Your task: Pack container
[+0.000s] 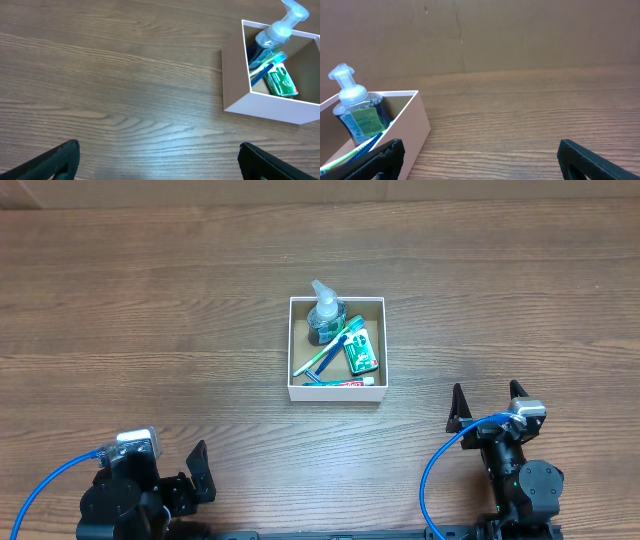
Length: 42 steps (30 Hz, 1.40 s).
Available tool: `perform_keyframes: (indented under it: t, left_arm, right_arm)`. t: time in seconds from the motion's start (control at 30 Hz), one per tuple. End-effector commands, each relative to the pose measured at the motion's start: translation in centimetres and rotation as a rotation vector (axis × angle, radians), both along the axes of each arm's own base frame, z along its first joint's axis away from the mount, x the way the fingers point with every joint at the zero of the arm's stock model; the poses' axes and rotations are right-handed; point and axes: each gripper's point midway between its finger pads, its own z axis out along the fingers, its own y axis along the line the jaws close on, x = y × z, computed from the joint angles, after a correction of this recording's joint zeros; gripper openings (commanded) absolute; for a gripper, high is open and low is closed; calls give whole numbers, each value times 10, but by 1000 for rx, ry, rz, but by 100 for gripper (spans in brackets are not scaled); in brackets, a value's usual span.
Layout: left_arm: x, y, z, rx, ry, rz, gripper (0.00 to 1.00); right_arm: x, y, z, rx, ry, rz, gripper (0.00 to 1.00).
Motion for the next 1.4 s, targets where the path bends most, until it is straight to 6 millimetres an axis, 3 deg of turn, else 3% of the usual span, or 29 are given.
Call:
perform_keyframes:
  t: [0.0,0.67,0.87,1.0,1.2,1.37]
  left_arm:
    - [1,2,-1,-5,4,18,100]
    - [3,3,1,1,-6,25,100]
    - [29,7,14,67,-168,6,100]
    - [49,6,5,104,-282,-12,100]
    - [78,4,13,136,-537,-17,100]
    - [85,5,11,170,-667,-16,100]
  right_arm:
    - [0,-1,3,-7,-14,-5,100]
    - [0,-1,3,-7,-14,-5,100]
    - [0,-1,3,-7,-14,-5,100]
    - [0,-1,3,-7,-14,-5,100]
    - [0,-1,3,-7,-14,-5,100]
    - [0,-1,3,-7,-14,-5,100]
